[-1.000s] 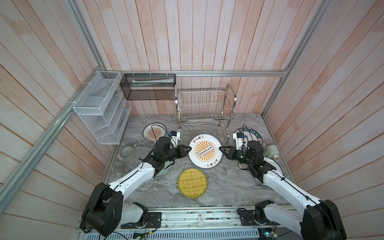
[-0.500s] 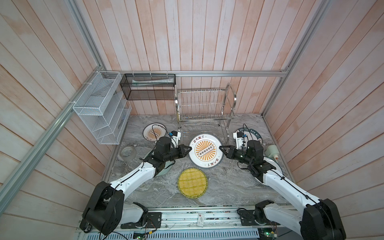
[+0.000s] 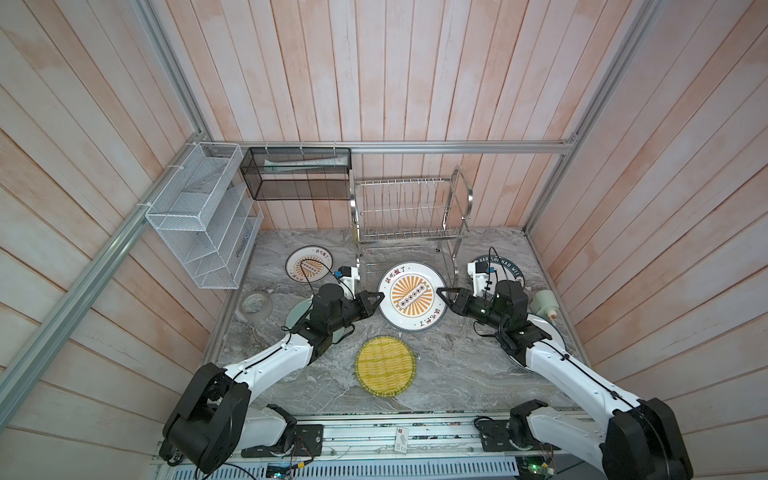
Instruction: Load the plates into the dish rack
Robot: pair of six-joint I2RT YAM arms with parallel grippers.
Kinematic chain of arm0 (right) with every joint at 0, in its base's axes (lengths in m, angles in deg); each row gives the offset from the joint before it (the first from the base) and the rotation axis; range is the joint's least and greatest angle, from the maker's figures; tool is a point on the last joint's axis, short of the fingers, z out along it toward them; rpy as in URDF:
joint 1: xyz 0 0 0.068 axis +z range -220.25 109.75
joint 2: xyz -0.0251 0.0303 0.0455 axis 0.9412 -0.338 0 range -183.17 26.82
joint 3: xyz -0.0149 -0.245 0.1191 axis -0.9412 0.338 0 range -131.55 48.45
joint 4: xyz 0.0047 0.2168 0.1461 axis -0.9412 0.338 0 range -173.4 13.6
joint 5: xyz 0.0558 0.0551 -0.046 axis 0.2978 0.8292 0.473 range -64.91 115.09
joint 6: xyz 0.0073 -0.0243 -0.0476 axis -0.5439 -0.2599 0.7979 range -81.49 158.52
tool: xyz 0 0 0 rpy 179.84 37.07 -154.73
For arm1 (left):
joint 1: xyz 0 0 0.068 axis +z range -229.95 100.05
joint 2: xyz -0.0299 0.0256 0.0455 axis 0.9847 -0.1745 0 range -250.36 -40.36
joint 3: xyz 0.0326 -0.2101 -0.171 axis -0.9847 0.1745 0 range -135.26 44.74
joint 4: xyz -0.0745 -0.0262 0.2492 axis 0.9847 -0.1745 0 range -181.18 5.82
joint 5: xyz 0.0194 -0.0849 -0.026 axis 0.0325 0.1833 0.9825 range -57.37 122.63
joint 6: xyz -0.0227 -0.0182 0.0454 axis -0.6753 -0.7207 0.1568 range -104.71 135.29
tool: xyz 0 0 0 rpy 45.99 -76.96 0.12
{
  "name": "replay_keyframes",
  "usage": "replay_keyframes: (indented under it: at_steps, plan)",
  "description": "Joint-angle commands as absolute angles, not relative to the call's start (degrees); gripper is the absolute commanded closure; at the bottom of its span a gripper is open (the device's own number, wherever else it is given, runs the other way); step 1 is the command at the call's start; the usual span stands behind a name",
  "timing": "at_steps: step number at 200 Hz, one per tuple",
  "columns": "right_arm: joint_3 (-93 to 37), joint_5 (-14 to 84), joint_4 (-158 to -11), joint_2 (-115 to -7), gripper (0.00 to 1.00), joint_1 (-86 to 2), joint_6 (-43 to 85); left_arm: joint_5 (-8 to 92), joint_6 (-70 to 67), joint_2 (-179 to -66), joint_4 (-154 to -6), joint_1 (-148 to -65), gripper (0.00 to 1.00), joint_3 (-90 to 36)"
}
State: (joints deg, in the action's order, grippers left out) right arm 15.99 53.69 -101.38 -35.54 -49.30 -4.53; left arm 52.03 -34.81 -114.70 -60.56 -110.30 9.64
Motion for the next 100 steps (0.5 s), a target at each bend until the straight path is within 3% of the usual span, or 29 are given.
replay_keyframes:
  at_steps: [1, 100]
  plan:
    - [18.2, 54.4, -105.1, -34.1, 0.74, -48.0, -7.4, 46.6, -36.8, -111.5, -51.6, -110.7, 1.0, 11.6]
    - [18.9, 49.9, -109.4, -36.9, 0.81, -42.7, -10.5, 45.7, -35.6, -110.3, -50.2, -112.1, 1.0, 12.4]
